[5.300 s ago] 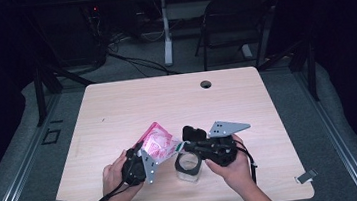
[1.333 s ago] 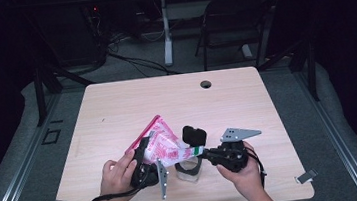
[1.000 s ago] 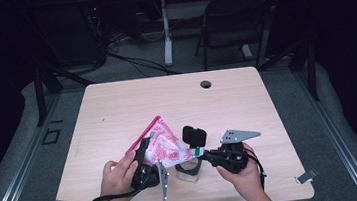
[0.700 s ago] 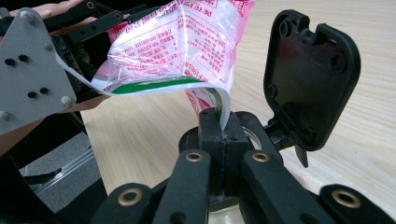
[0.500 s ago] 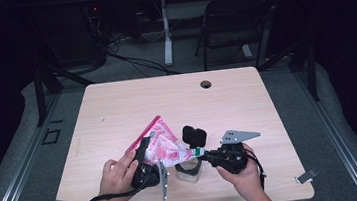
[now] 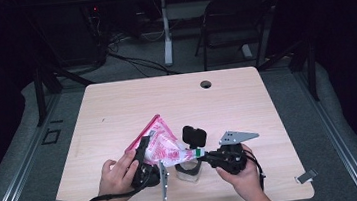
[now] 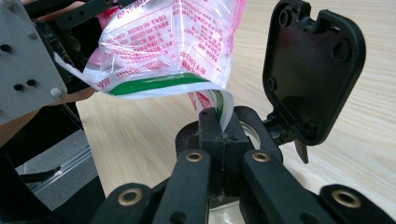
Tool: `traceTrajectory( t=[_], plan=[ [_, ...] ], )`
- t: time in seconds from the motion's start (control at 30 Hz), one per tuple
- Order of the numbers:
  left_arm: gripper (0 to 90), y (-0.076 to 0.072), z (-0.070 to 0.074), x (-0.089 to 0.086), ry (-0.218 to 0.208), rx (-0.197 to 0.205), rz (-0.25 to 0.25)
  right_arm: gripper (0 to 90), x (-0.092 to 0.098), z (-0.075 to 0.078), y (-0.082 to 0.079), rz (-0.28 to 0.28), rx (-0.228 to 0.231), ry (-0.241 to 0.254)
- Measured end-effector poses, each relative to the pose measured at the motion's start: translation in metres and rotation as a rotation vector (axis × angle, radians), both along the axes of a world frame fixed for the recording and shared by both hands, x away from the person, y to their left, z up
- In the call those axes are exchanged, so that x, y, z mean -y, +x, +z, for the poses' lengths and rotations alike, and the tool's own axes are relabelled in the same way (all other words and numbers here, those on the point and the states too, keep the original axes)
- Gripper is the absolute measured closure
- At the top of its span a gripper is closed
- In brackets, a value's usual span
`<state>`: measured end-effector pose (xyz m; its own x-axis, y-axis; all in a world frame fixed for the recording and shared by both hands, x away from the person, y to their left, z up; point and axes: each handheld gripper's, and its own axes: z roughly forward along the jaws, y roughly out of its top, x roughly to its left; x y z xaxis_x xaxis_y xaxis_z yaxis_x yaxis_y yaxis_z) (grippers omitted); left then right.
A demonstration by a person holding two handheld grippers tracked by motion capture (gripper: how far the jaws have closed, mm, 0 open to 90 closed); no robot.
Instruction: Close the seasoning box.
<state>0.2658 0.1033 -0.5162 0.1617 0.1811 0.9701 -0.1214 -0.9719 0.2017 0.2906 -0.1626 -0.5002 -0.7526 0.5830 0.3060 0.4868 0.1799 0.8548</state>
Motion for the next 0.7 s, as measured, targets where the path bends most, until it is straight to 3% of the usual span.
traceTrajectory(
  t=[0.6,0.7],
  plan=[
    [64.4,-0.0001,0.0037,0.0017,0.03,-0.007,-0.001,90.0,0.0001,-0.0023,0.0001,-0.008,-0.005,0.003],
    [64.4,-0.0008,0.0057,0.0021,0.042,0.007,-0.005,90.0,0.0,-0.0031,0.0,-0.006,-0.009,0.004]
  ],
)
